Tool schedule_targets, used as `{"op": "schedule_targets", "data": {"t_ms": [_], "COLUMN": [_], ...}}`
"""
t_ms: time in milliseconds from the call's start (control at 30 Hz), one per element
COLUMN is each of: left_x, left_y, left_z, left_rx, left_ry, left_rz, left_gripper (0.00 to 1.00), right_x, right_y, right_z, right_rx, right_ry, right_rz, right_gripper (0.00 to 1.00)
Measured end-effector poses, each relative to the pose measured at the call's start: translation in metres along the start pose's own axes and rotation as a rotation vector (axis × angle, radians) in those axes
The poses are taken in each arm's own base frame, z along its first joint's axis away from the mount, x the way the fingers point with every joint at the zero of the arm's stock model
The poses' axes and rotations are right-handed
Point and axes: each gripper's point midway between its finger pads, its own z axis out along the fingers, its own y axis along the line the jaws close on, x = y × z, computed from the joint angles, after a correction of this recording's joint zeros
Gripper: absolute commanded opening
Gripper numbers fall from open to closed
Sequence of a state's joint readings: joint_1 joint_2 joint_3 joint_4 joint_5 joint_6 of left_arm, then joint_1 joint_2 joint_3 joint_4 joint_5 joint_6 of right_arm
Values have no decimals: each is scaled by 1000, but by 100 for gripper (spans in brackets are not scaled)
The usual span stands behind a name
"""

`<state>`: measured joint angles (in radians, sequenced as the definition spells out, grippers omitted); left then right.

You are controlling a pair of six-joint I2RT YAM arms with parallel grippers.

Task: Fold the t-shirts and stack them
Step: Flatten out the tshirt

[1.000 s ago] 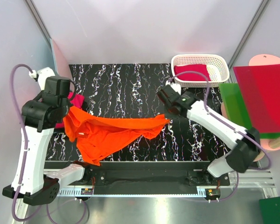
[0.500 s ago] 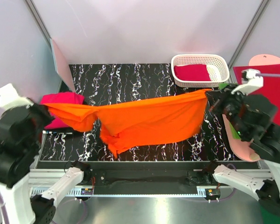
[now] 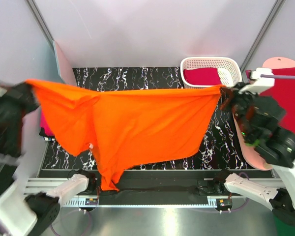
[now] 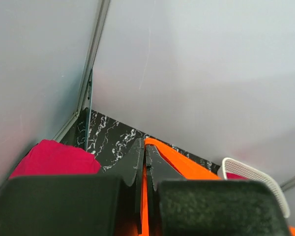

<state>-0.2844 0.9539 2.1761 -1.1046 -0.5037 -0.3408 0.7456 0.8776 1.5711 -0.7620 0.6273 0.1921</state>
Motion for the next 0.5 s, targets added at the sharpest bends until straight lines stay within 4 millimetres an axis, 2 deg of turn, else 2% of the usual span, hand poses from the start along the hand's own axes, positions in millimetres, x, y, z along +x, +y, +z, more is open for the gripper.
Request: {"op": "schedule_targets", "data": {"t_ms": [100,133,200,233,267,300,367,433,500], "left_x": [39,63,116,155,182,227,291,349,390], "left_y": [-22,-30,-45,-50,-52,-49,-36,-17,1], "left_z": [56,82,135,167,186,212,239,255,264], "left_rx": [-20,-32,-43,-54,-64,-85,-124,-167,-205], "left_ry": [118,185,321,416,476,575,719,856,951], "left_rz": [77,117,185,223,245,280,324,357,373], "left_gripper": [0,0,0,0,0,0,0,0,0], "right_x": [22,33,57,75,86,108,150,202,252], "right_y": [-6,-5,-5,-4,-5,-5,-8,-11,-15], "right_z": [27,40,67,89,104,129,167,202,228], "right_rx": [100,132,185,212,233,252,276,285,286], "right_ry": [8,23,66,109,134,181,271,377,478], "right_rz": [-89,-125,-179,-206,-215,-226,-248,-270,-290], "right_gripper": [0,0,0,0,0,0,0,0,0]}}
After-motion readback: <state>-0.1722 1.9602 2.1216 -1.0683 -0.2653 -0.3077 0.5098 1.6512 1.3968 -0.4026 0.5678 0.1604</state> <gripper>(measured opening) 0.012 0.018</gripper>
